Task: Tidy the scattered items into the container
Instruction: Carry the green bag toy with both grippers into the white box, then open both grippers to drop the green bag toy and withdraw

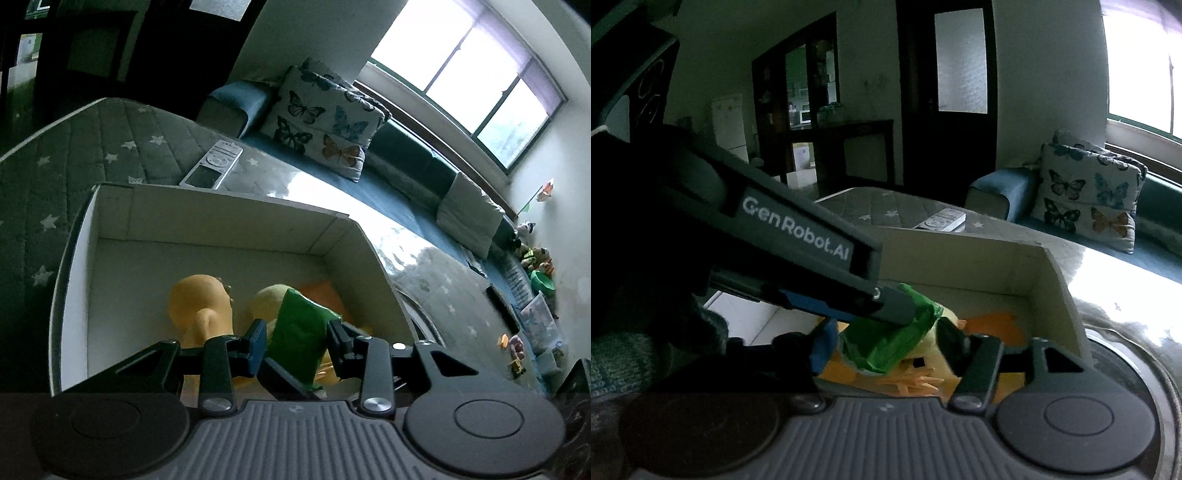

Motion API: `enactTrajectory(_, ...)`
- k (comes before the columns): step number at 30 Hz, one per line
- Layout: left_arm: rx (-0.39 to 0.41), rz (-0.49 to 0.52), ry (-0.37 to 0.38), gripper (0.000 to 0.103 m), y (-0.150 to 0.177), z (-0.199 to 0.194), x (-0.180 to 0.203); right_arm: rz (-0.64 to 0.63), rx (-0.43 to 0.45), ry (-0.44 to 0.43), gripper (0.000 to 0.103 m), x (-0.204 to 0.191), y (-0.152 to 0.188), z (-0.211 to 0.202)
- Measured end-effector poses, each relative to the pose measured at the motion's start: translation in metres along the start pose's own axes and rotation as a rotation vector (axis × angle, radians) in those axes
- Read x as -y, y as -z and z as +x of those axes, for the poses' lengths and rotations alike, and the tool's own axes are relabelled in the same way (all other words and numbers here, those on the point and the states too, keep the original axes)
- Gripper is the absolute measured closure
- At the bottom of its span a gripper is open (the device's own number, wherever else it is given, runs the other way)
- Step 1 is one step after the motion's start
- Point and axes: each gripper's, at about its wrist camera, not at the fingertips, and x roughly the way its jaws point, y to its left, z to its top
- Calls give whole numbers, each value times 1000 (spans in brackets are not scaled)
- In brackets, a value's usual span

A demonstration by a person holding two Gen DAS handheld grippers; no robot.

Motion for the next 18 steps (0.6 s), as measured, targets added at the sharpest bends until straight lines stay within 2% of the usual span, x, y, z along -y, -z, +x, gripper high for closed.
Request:
enactTrajectory(8, 17, 17, -15, 65, 4, -11, 5, 1, 11, 9, 35, 1, 3, -15)
enactTrajectory(10, 21, 21, -13, 65, 6, -15, 6, 1, 12, 13, 29, 3, 4, -16)
enactTrajectory(18, 56, 55, -27, 65, 23, -37, 12, 7, 35, 33, 20, 4, 9, -38)
